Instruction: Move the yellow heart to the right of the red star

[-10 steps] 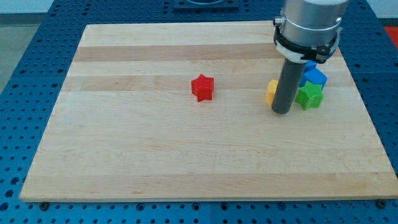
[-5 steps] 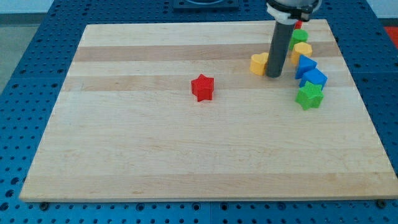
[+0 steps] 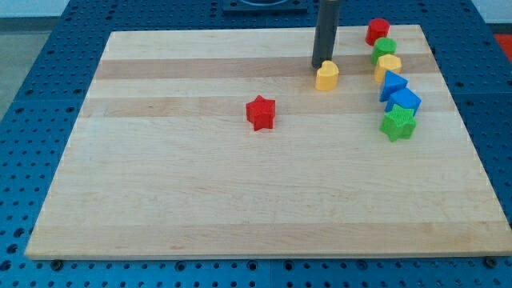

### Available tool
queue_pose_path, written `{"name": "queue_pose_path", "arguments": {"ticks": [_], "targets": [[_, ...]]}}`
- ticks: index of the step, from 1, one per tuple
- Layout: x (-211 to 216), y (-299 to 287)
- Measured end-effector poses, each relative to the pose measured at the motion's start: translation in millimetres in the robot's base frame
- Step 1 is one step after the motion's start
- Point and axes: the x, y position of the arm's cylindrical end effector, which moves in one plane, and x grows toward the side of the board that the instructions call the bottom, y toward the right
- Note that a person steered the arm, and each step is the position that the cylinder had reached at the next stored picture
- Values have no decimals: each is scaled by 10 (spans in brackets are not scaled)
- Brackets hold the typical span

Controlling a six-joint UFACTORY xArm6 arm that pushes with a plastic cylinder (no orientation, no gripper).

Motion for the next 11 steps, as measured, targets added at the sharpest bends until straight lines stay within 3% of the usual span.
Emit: {"name": "queue_pose_path", "arguments": {"ticks": [4, 8, 9, 11], "targets": [[70, 359], [896, -432], [800, -467], [-7, -419]]}}
